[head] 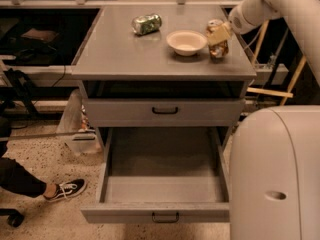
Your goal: Pick orange can from middle drawer and place on counter
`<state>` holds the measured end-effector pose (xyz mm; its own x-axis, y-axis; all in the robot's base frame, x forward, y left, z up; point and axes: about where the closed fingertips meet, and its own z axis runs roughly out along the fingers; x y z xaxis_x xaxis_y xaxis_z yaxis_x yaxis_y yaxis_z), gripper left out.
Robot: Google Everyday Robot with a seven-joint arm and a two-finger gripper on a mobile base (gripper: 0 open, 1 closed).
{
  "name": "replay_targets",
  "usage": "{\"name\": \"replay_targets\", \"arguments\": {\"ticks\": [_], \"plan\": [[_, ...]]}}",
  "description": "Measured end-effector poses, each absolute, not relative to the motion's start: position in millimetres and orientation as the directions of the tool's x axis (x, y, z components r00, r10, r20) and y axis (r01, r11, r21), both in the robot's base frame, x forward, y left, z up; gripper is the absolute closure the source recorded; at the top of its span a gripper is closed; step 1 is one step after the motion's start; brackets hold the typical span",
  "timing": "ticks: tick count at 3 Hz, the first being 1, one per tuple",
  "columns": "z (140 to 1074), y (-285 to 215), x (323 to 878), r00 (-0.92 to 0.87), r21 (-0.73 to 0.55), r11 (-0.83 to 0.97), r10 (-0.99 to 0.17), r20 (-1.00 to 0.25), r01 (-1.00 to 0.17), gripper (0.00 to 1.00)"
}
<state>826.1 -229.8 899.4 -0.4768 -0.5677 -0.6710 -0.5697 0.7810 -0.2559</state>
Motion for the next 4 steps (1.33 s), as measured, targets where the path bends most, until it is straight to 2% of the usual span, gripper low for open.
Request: {"name": "replay_targets", "arguments": {"ticks": [1,2,4], "plan": [[900.7,-229.8,826.1,-0.477,-0.256,0.781,-0.568,-0.671,-0.570,1.00],[900.6,-229.8,826.2,-0.477,-0.256,0.781,-0.568,-0.671,-0.570,0.81],[900.6,-229.7,826.2,-0.477,-0.256,0.781,-0.568,-0.671,-0.570,0.35]]}}
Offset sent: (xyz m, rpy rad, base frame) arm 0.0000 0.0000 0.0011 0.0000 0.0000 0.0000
